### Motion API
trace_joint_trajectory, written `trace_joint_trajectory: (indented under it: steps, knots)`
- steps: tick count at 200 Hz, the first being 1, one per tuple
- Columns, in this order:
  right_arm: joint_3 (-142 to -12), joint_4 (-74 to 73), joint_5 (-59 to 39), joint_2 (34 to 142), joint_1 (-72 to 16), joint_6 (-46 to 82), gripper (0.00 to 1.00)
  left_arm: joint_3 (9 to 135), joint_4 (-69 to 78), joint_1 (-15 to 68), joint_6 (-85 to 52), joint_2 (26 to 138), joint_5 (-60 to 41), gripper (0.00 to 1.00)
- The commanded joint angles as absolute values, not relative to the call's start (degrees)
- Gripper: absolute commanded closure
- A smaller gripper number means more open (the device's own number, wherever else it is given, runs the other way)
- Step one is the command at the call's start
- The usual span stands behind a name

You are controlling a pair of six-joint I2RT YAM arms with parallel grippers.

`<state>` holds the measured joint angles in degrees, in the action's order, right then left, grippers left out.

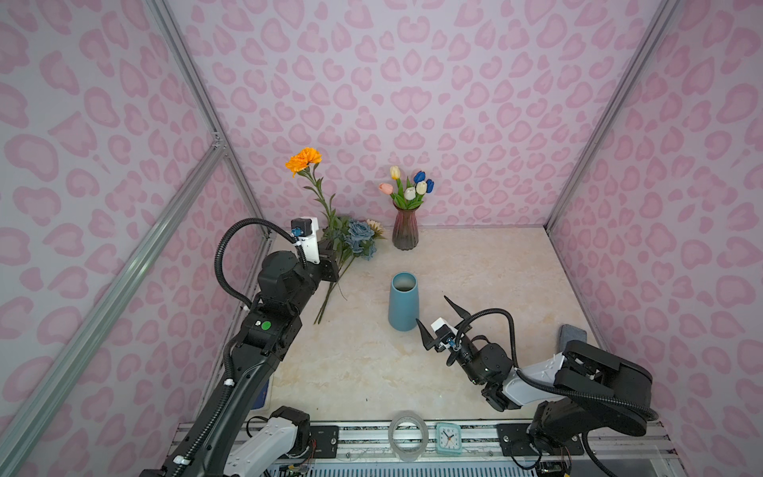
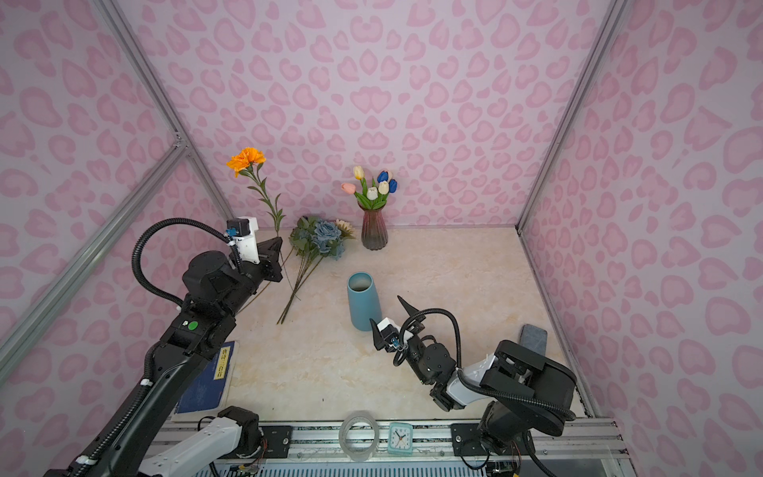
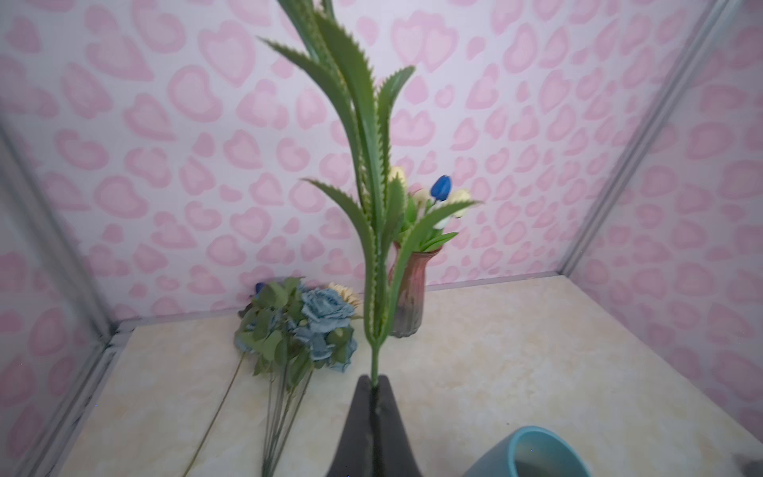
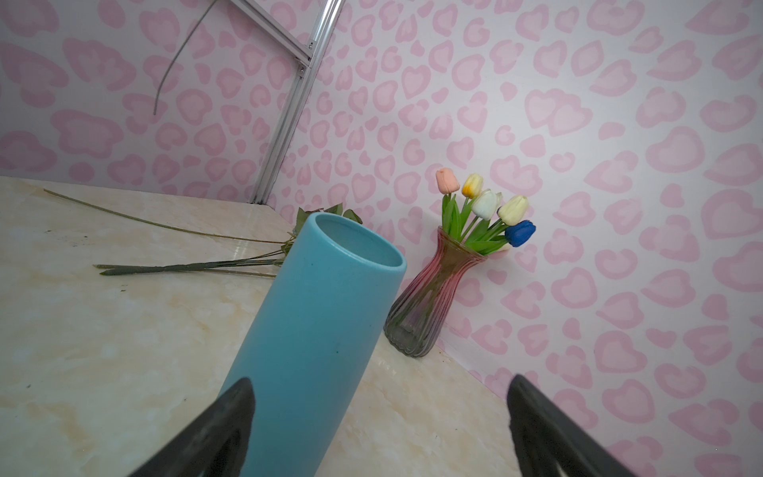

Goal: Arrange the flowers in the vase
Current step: 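Lift the orange carnation and carry it over the teal vase with the left gripper, then lower the carnation stem into the teal vase mouth with the left gripper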

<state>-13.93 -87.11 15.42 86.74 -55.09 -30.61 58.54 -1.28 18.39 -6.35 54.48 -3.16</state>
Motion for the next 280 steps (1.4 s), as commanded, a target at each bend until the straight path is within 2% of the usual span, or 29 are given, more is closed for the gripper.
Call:
trace_joint_trajectory:
  steps: [1,19,55,101,177,280]
  knots:
    - [-14.28,-89.37,16.78,87.06,-55.21,-31.11,0.05,56.64,10.34,19.11,-4.56,53.67,-15.25,0.97]
    - [-14.16,-89.38,16.67,87.00,-55.43,-31.07,0.05,54.60,17.37,19.70,-5.85,53.32,-21.19,0.96]
    - [-13.89,-89.36,16.60,86.52,-55.70,-32.46,0.05,53.46,28.93,21.51,-9.12,55.42,-26.35,0.96]
    - [-13.54,-89.35,16.70,86.37,-55.68,-32.61,0.05,54.54,37.64,24.89,-10.94,63.65,-27.46,0.97]
    - [-13.23,-89.36,17.13,85.95,-55.68,-33.66,0.06,56.41,36.78,30.22,-2.53,74.35,-22.07,0.97]
    - [-13.37,-89.38,16.97,86.99,-55.72,-33.57,0.06,45.01,38.23,33.88,-1.42,76.20,-14.18,0.96]
